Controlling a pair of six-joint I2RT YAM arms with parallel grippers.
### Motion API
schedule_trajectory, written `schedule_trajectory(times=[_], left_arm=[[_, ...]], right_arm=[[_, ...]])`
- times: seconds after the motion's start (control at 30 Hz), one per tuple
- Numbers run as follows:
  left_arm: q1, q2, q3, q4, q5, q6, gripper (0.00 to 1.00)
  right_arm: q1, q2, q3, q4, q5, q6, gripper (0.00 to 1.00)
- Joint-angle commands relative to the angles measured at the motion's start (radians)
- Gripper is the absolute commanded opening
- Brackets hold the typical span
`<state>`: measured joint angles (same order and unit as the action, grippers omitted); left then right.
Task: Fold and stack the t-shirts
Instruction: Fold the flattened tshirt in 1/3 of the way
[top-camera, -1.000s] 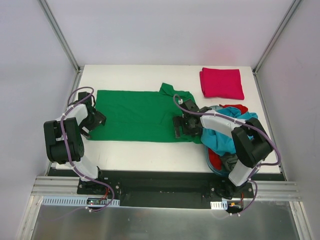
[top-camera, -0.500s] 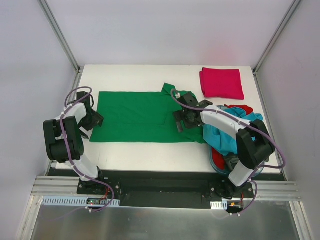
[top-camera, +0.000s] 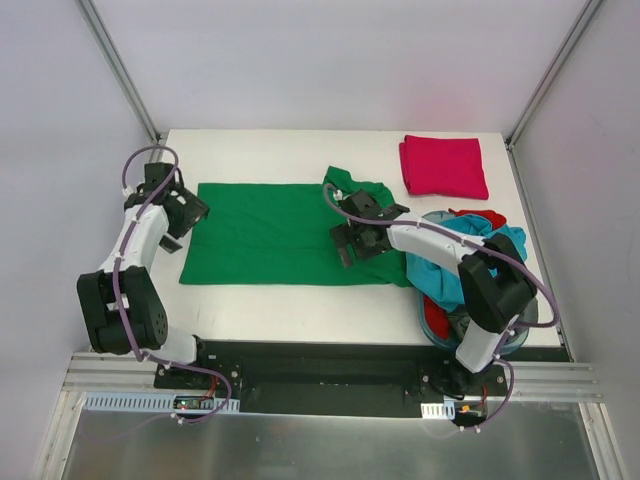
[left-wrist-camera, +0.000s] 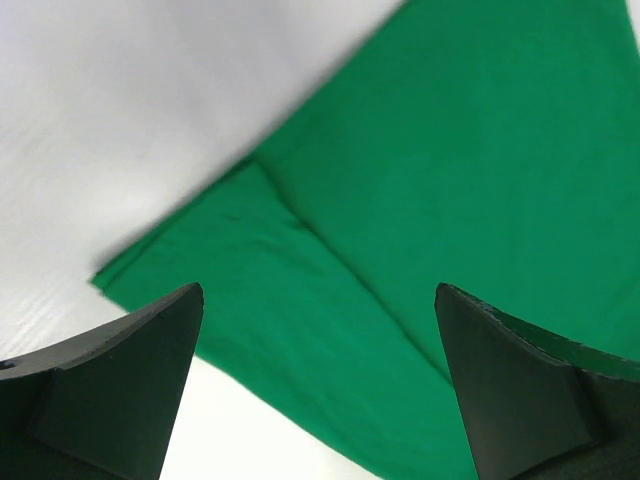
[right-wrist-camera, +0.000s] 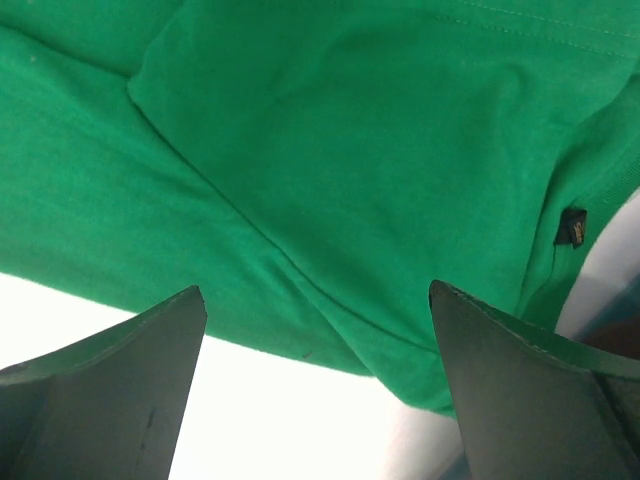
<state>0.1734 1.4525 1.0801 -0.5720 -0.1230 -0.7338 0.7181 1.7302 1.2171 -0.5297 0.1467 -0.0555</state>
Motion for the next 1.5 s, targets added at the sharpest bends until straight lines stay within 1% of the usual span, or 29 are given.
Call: schedule_trajectory(times=[0.0, 0.1, 0.2, 0.3, 0.37, 0.53, 0.6, 0.7, 0.83, 0.97, 1.07, 1.17, 1.23, 1.3, 1.37, 1.4, 1.47], left_arm=[[-0.081, 0.078, 0.044, 0.018, 0.065, -0.016, 0.99], [-0.095, 0.176, 0.064, 0.02, 0.082, -0.01, 0.99], [-0.095, 0.247, 0.066, 0.02, 0.08, -0.003, 0.99], [-0.097, 0.279, 0.055, 0.018, 0.062, 0.011, 0.99], [-0.097, 0.279, 0.02, 0.018, 0.049, 0.01, 0.99], [-0.095, 0.226, -0.092, 0.017, 0.007, 0.005, 0.99], [-0.095, 0.185, -0.14, 0.017, -0.019, 0.002, 0.99], [-0.094, 0.109, -0.198, 0.014, -0.066, -0.001, 0.99], [-0.092, 0.023, -0.241, 0.003, -0.092, 0.005, 0.99], [-0.092, -0.05, -0.247, -0.015, -0.107, 0.002, 0.99], [-0.094, -0.095, -0.218, -0.023, -0.116, 0.017, 0.99], [-0.092, -0.118, -0.142, -0.025, -0.099, 0.031, 0.99], [-0.094, -0.109, -0.079, -0.025, -0.095, 0.039, 0.99], [-0.092, -0.061, 0.007, -0.028, -0.115, 0.06, 0.99], [-0.091, 0.006, 0.091, -0.029, -0.153, 0.073, 0.99], [-0.088, 0.05, 0.137, -0.031, -0.17, 0.079, 0.97], [-0.08, 0.144, 0.226, -0.031, -0.199, 0.088, 0.96]], right_arm=[[0.0, 0.064, 0.033, 0.049, 0.039, 0.031, 0.96], [0.0, 0.1, 0.013, 0.069, 0.019, 0.054, 0.96], [0.003, 0.094, -0.034, 0.092, -0.009, 0.104, 0.96], [0.018, 0.071, -0.089, 0.117, -0.042, 0.117, 0.96], [0.033, 0.054, -0.119, 0.111, -0.033, 0.121, 0.96], [0.087, 0.002, -0.185, 0.092, -0.004, 0.157, 0.96], [0.116, -0.02, -0.209, 0.085, 0.002, 0.178, 0.96], [0.158, -0.055, -0.234, 0.044, 0.051, 0.224, 0.96], [0.198, -0.127, -0.277, 0.019, 0.074, 0.302, 0.96], [0.216, -0.175, -0.286, 0.022, 0.031, 0.324, 0.96], [0.216, -0.207, -0.257, 0.004, 0.036, 0.309, 0.96], [0.208, -0.244, -0.167, -0.071, 0.152, 0.281, 0.96], [0.182, -0.273, -0.111, -0.101, 0.221, 0.27, 0.96], [0.135, -0.308, -0.079, -0.102, 0.238, 0.264, 0.96], [0.069, -0.336, -0.068, -0.073, 0.19, 0.246, 0.96], [0.037, -0.346, -0.07, -0.053, 0.163, 0.232, 0.96], [-0.006, -0.366, -0.08, -0.023, 0.12, 0.217, 0.96]])
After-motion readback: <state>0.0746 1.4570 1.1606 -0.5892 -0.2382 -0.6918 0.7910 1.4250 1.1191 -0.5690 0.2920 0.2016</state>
